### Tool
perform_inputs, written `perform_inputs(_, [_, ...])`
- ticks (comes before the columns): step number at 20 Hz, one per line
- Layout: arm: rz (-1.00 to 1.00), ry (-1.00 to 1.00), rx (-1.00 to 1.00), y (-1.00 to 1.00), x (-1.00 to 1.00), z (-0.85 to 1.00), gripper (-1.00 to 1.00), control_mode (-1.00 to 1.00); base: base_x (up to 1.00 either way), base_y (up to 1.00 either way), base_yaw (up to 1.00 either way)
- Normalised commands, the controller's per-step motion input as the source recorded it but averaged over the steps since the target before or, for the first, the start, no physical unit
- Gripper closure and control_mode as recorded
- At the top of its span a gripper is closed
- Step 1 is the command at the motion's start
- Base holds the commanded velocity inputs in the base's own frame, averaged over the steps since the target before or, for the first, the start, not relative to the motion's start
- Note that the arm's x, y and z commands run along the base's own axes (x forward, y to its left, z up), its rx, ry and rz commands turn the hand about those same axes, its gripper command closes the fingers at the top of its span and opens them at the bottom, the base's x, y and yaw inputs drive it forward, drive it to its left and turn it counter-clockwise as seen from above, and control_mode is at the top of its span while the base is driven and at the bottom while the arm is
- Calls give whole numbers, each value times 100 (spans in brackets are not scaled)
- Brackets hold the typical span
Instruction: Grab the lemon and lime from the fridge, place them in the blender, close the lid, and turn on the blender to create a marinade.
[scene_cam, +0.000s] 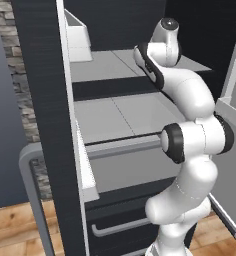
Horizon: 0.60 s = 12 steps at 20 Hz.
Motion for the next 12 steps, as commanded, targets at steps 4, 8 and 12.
perform_inputs(4, [0, 0, 0, -6, -43, -22, 100, -100, 0, 0, 0])
perform_inputs(8, [1, -2, 0, -8, -99, -9, 100, -100, 0, 0, 0])
perform_inputs(12, [6, -2, 0, -2, -100, 0, 100, -100, 0, 0, 0])
